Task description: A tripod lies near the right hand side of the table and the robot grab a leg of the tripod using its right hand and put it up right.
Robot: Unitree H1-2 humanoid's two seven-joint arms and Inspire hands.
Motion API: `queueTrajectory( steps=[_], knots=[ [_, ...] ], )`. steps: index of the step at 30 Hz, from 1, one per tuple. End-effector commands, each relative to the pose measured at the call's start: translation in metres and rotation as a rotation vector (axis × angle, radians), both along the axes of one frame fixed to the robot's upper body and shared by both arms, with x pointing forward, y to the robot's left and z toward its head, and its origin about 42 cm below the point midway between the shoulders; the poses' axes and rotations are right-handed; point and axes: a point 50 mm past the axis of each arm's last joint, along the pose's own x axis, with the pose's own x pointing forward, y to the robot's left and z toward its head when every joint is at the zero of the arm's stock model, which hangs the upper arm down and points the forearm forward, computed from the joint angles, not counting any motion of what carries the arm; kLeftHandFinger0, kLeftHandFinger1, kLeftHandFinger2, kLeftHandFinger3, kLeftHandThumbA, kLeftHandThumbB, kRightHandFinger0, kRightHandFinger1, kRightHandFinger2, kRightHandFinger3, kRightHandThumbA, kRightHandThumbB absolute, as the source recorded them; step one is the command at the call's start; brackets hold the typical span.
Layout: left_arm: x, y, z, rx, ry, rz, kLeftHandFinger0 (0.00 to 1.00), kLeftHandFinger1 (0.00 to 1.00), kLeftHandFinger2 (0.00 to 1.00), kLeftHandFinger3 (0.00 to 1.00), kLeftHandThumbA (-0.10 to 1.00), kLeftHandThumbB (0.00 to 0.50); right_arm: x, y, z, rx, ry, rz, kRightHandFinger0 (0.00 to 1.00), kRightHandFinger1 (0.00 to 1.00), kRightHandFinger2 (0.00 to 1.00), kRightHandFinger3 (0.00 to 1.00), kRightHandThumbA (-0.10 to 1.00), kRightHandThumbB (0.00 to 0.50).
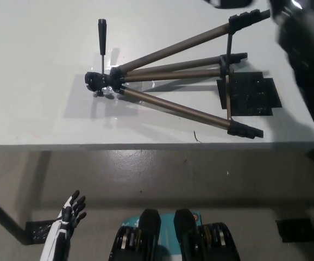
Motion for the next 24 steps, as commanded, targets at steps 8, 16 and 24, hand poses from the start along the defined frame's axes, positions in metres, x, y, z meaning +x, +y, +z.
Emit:
queueTrajectory(
  steps=[8,16,24],
  knots=[
    [-0.002,0.004,0.004,0.031,-0.067,-0.016,1.0,1.0,1.0,1.0,1.0,0.079,0.052,0.1,-0.005,-0.532,0.258,-0.197,1.0,1.0,1.0,1.0,0.76,0.5],
    [0.001,0.004,0.005,0.029,-0.071,-0.016,1.0,1.0,1.0,1.0,1.0,0.068,0.069,0.087,-0.029,-0.572,0.448,-0.256,1.0,1.0,1.0,1.0,0.81,0.5],
    [0.004,0.003,0.008,0.028,-0.077,-0.026,1.0,1.0,1.0,1.0,1.0,0.079,0.082,0.047,-0.064,-0.766,0.425,-0.435,1.0,1.0,1.0,1.0,0.67,0.5]
  ],
)
